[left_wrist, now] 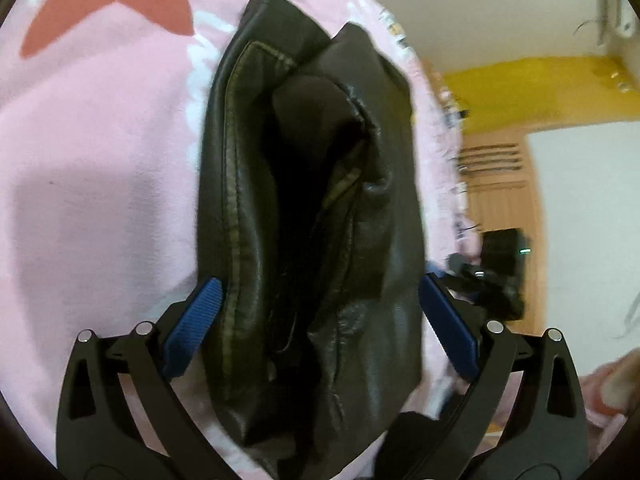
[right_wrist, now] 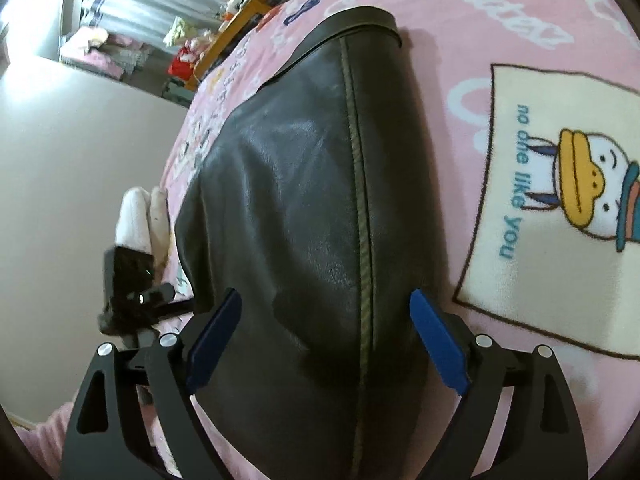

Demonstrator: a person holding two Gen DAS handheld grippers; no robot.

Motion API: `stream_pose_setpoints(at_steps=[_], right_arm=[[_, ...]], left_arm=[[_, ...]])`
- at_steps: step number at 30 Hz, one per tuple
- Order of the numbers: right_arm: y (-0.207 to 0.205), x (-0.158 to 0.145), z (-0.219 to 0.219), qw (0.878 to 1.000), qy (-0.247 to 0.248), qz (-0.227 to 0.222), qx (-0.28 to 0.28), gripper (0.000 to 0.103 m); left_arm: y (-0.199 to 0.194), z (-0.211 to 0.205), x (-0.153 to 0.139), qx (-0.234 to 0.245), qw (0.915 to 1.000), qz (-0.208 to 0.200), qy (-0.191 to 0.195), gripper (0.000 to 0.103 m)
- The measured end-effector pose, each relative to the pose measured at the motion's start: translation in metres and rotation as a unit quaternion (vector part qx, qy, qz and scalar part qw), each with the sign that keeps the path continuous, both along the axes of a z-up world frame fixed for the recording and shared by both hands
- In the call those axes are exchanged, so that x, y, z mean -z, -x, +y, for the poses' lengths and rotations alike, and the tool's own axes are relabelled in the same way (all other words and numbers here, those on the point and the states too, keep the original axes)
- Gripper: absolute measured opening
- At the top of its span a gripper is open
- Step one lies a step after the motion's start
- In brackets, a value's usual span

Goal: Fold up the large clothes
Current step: 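Open both tools and position them on either side of the black jacket bundle, then close the left tool on the bundle while the right tool clamps its other side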

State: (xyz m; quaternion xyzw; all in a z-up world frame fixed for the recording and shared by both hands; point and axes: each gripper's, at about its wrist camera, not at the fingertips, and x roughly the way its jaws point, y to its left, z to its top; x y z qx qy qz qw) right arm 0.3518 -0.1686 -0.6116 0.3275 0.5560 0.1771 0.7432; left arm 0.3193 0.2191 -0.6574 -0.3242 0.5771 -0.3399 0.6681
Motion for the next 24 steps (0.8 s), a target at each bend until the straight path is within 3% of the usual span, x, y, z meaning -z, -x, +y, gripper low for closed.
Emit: stream_pose_setpoints(at_steps=[2,5,7,8,10,11,13,19,22,24], right_arm=[[0.001,0.003,-0.004,1.0,-0.02,0.001,0.008,0.085],[0.003,0.004,-0.009,0.999,-0.035,0.002,0.014,0.085],[0.005,0.003,-0.008,0.999,-0.034,0.0,0.013,0.085],[0.005,0.003,-0.009,0.999,-0.032,-0.001,0.012,0.085],[0.007,0.001,-0.008,1.0,-0.026,-0.004,0.008,0.085],[0.006,0.0,-0.007,1.0,-0.024,-0.005,0.006,0.085],[0.005,0.0,-0.004,1.0,-0.021,-0.006,0.004,0.085],[0.0,0.002,0.002,1.0,-0.025,-0.005,0.007,0.086],[-0.001,0.004,0.003,1.0,-0.026,-0.008,0.001,0.087],[-0.002,0.006,0.004,1.0,-0.025,-0.008,-0.004,0.089]], left_arm=[[0.002,0.005,0.006,-0.01,0.9988,0.002,0.049,0.095],[0.004,0.011,0.011,-0.022,0.9963,-0.014,0.081,0.096],[0.005,0.007,0.013,-0.001,0.9989,-0.025,0.04,0.096],[0.005,0.002,0.011,0.015,0.9992,-0.038,-0.003,0.096],[0.007,-0.007,0.008,0.056,0.994,-0.062,-0.071,0.096],[0.009,-0.012,0.007,0.074,0.9909,-0.072,-0.086,0.096],[0.009,-0.018,0.008,0.082,0.9894,-0.078,-0.091,0.096],[0.012,-0.039,0.0,0.092,0.9932,-0.072,-0.005,0.097],[0.014,-0.047,0.002,0.107,0.9915,-0.072,-0.018,0.097],[0.013,-0.059,0.003,0.132,0.9873,-0.072,-0.051,0.097]])
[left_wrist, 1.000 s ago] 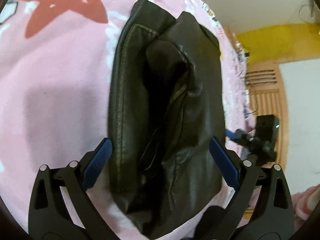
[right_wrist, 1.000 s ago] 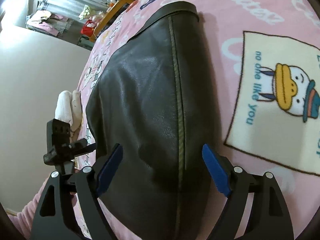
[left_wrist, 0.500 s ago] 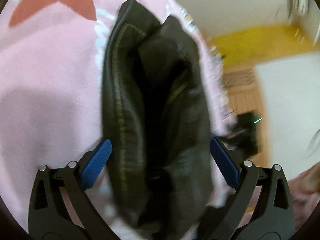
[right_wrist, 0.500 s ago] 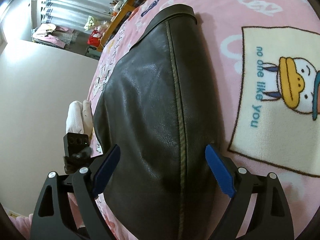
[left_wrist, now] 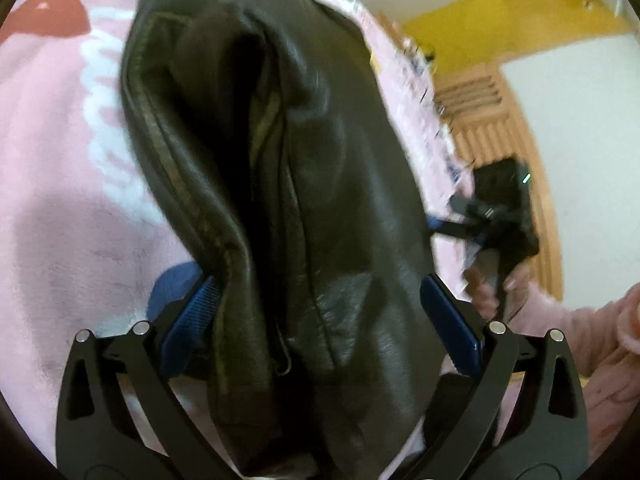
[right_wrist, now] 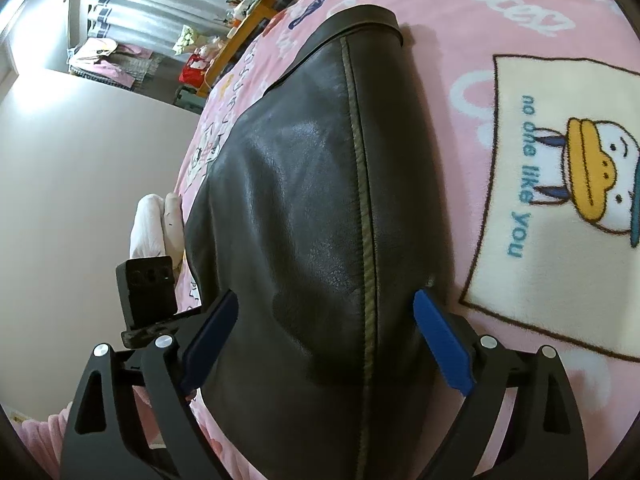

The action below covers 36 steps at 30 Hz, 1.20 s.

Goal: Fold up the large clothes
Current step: 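Close the left tool on the bundle while the right tool clamps its other side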

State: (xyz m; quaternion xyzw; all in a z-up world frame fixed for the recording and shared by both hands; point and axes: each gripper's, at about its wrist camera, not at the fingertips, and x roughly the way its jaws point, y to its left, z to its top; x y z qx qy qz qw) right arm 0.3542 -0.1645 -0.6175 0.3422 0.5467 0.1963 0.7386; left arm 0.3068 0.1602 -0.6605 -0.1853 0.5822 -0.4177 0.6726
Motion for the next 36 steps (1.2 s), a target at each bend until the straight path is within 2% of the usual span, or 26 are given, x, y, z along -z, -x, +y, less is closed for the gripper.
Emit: stream_pose_setpoints(at_steps=[2,4,8,13,15,19,21,22,26,28,29,30,32,36], right_arm=[[-0.003,0.001,0.007,1.0,0.015,-0.006,-0.015,0.094],[-0.004,0.001,0.018,0.998,0.044,-0.023,-0.034,0.096],[-0.002,0.001,0.045,0.983,0.156,-0.056,-0.079,0.096],[-0.004,0.003,0.042,0.987,0.141,-0.046,-0.055,0.092],[-0.005,-0.002,0.034,0.986,0.151,-0.046,-0.049,0.085],[-0.005,0.003,0.008,0.993,0.117,-0.016,-0.013,0.086],[-0.007,0.019,0.003,0.998,0.061,0.006,-0.008,0.087],[-0.01,0.026,0.005,1.0,0.024,0.006,-0.014,0.087],[-0.022,0.041,0.017,1.0,-0.012,-0.01,-0.023,0.089],[-0.024,0.047,0.016,1.0,-0.022,-0.006,-0.021,0.083],[-0.023,0.044,0.017,1.0,-0.019,-0.005,-0.022,0.075],[-0.021,0.04,0.014,0.999,-0.025,-0.004,-0.021,0.062],[-0.017,0.028,0.014,0.998,-0.051,-0.005,-0.022,0.048],[-0.016,0.019,0.017,0.996,-0.077,0.006,-0.031,0.038]], left_arm=[[0.001,-0.015,0.004,0.033,0.9969,-0.013,-0.07,0.097],[0.001,-0.024,0.008,0.043,0.9948,-0.016,-0.091,0.097],[-0.002,-0.023,0.009,-0.009,0.9966,0.004,-0.081,0.097],[-0.004,-0.034,0.009,-0.056,0.9949,0.039,-0.074,0.097],[-0.004,-0.033,0.01,-0.064,0.9945,0.049,-0.067,0.097],[-0.002,-0.032,0.013,-0.06,0.9953,0.048,-0.059,0.097],[-0.003,-0.026,0.015,-0.061,0.9955,0.048,-0.055,0.097],[-0.003,-0.017,0.016,-0.063,0.9955,0.049,-0.051,0.097],[-0.009,0.011,0.02,-0.074,0.9948,0.059,-0.038,0.097],[-0.009,0.014,0.019,-0.078,0.9944,0.063,-0.035,0.097],[-0.011,0.015,0.019,-0.077,0.9943,0.066,-0.031,0.096],[-0.011,0.015,0.017,-0.077,0.9943,0.067,-0.029,0.096],[-0.009,0.015,0.013,-0.076,0.9945,0.07,-0.016,0.096],[-0.01,0.027,0.009,-0.094,0.9909,0.094,0.02,0.094]])
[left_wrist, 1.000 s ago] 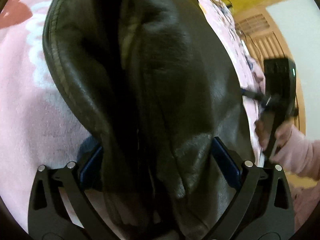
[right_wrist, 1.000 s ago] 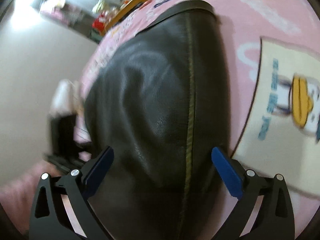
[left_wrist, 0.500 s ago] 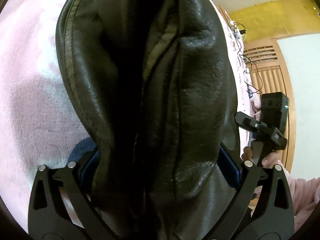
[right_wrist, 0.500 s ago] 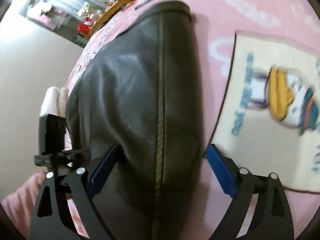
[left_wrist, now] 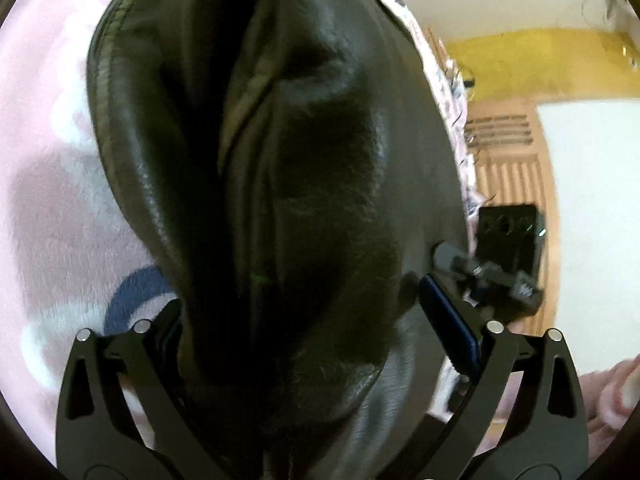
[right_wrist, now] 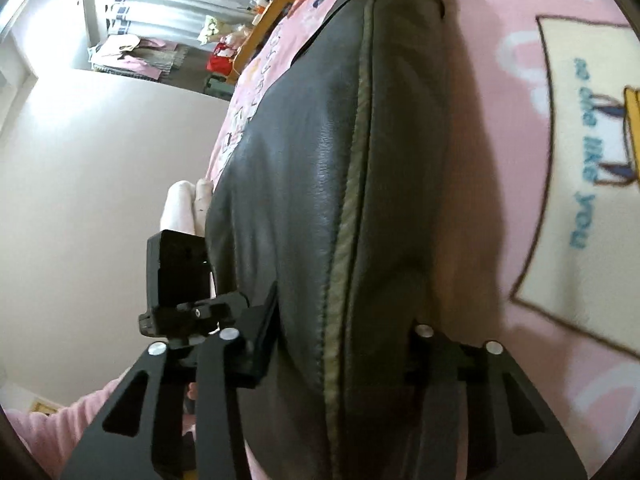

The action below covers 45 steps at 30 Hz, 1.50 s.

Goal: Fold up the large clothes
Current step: 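Close the left tool on the bundle while the right tool clamps its other side, then lift the jacket bundle with both tools and carry it over the bed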

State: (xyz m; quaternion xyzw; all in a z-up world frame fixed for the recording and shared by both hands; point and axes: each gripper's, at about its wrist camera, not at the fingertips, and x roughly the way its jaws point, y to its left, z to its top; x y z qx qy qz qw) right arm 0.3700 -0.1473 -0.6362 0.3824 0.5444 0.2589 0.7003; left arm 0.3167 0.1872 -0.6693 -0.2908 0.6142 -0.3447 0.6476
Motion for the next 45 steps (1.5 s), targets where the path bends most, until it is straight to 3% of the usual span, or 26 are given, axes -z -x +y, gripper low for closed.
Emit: stream_pose_setpoints(at_steps=[8,11,13,16,19,26,31,37,40,45], right_arm=[[-0.002,-0.02,-0.005,0.998,-0.055,0.029,-0.008,0.032],[0.0,-0.019,-0.009,0.997,-0.065,0.046,-0.005,0.031],[0.005,-0.019,-0.014,0.996,-0.068,0.054,-0.007,0.031],[0.011,-0.017,-0.016,0.997,-0.054,0.057,-0.02,0.031],[0.013,-0.013,-0.017,0.996,-0.055,0.066,-0.018,0.031],[-0.003,-0.069,0.0,0.995,-0.052,0.048,-0.063,0.029],[-0.003,-0.128,-0.009,0.993,-0.075,0.052,-0.075,0.028],[0.007,-0.231,-0.018,0.988,-0.106,0.045,-0.103,0.028],[0.012,-0.278,-0.028,0.984,-0.125,0.038,-0.118,0.028],[0.006,-0.378,-0.024,0.977,-0.135,0.0,-0.165,0.028]], left_arm=[[0.017,0.013,-0.029,0.011,0.9998,0.003,-0.015,0.073],[0.02,0.018,-0.033,0.019,0.9995,0.016,-0.017,0.071],[0.035,0.012,-0.037,0.055,0.9972,0.006,-0.05,0.071],[0.05,0.006,-0.027,0.067,0.9958,0.018,-0.061,0.067],[0.058,0.012,-0.027,0.051,0.9967,0.001,-0.064,0.051],[0.077,0.024,-0.064,0.04,0.9985,0.013,-0.034,0.043],[0.095,0.04,-0.132,0.016,0.9998,0.01,-0.007,0.043],[0.109,0.034,-0.258,0.009,0.9996,-0.004,-0.026,0.043],[0.123,-0.006,-0.322,-0.001,0.9996,-0.004,-0.027,0.043],[0.142,-0.016,-0.423,-0.03,0.999,-0.026,-0.021,0.043]])
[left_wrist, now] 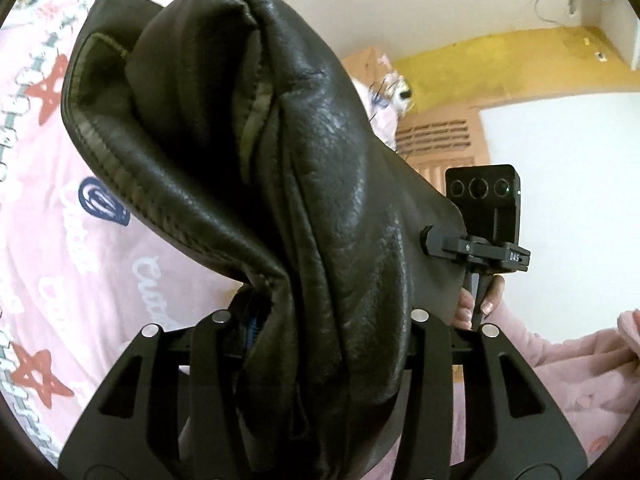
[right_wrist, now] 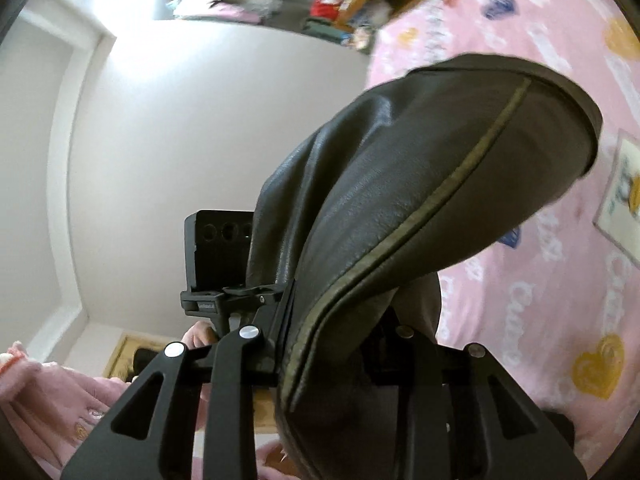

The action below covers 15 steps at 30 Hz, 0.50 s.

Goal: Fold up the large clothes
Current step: 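Lift the jacket bundle with both tools and carry it over the bed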

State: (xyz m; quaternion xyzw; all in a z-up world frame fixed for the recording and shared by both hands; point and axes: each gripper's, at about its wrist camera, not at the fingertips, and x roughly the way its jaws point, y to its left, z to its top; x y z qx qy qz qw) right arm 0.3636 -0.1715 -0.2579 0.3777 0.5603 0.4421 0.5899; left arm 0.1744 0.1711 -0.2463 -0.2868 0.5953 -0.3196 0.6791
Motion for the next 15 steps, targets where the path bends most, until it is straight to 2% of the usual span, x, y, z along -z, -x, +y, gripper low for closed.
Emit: stream_pose_setpoints(at_steps=[4,7,10,12,15], right_arm=[[-0.018,-0.067,0.03,0.996,0.004,-0.069,-0.056,0.028],[-0.033,-0.101,0.073,0.989,0.006,-0.113,-0.092,0.028],[-0.051,-0.113,0.122,0.983,0.002,-0.138,-0.121,0.028],[-0.069,-0.12,0.178,0.977,0.005,-0.159,-0.141,0.028],[-0.098,-0.124,0.26,0.97,0.002,-0.181,-0.164,0.027]], left_arm=[[0.012,0.025,-0.049,-0.036,0.9988,-0.034,0.006,0.043],[0.013,0.064,-0.082,-0.074,0.995,-0.067,0.001,0.043],[0.006,0.116,-0.101,-0.1,0.9908,-0.09,-0.018,0.042],[0.0,0.157,-0.107,-0.109,0.9886,-0.1,-0.026,0.042],[-0.025,0.244,-0.114,-0.128,0.9855,-0.108,-0.03,0.042]])
